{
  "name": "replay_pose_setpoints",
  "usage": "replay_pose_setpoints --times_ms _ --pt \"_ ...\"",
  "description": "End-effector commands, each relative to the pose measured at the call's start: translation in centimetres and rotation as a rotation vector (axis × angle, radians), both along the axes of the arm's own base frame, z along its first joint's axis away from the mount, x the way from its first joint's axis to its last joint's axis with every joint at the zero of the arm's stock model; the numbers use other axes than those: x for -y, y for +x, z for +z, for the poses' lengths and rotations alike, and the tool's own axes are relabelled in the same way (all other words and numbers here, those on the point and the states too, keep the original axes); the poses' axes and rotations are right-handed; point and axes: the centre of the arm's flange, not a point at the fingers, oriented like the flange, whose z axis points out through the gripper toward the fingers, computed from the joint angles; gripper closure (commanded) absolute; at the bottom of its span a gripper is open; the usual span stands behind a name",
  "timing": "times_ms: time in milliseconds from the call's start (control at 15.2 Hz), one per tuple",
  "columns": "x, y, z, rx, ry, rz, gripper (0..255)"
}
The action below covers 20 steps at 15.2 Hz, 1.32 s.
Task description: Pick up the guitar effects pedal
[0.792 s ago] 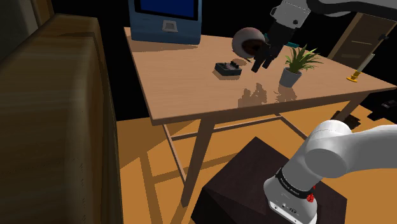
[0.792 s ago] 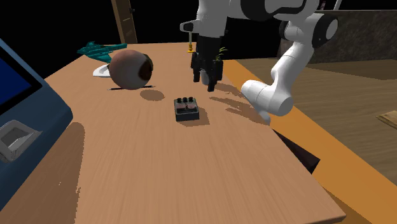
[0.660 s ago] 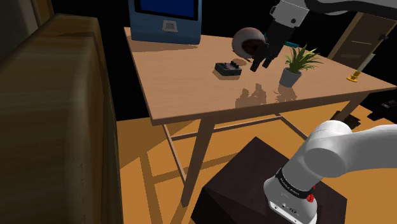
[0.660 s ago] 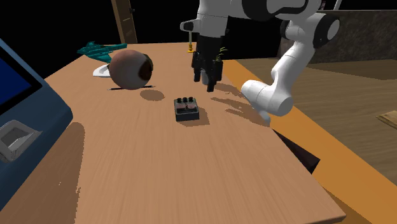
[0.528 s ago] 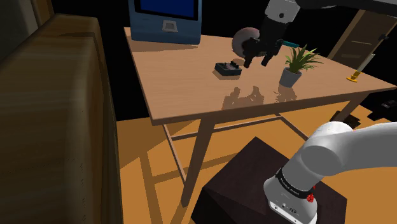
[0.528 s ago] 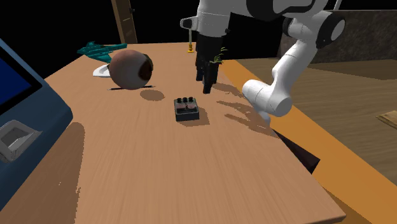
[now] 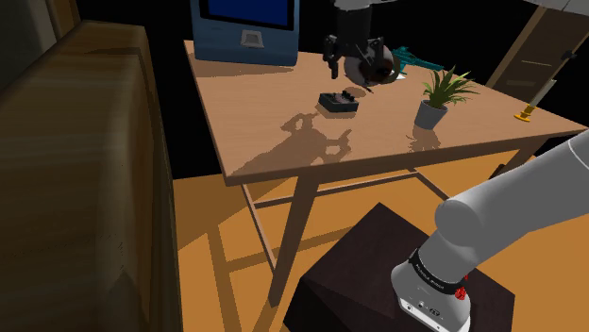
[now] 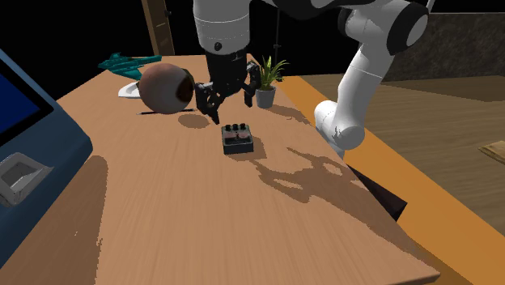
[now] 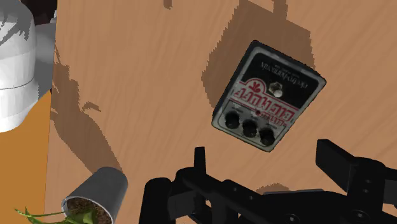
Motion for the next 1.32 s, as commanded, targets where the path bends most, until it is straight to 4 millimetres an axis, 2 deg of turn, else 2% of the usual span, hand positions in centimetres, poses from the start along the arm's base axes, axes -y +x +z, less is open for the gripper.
replay_pose_setpoints --times_ms 0,330,462,528,1122,1254 --pt "0.1 0.7 -0.8 0.001 -0.011 -0.070 0" --pt "0.1 0.7 -3.7 0.001 -0.011 -0.070 0" --pt "0.1 0.6 -3.7 0.001 -0.011 -0.070 0" --pt "0.2 0.7 -3.7 0.001 -0.011 -0.070 255" --pt "0.1 0.7 -3.7 0.001 -0.011 -0.070 255" --pt "0.1 0.6 -2.7 0.001 -0.011 -0.070 255"
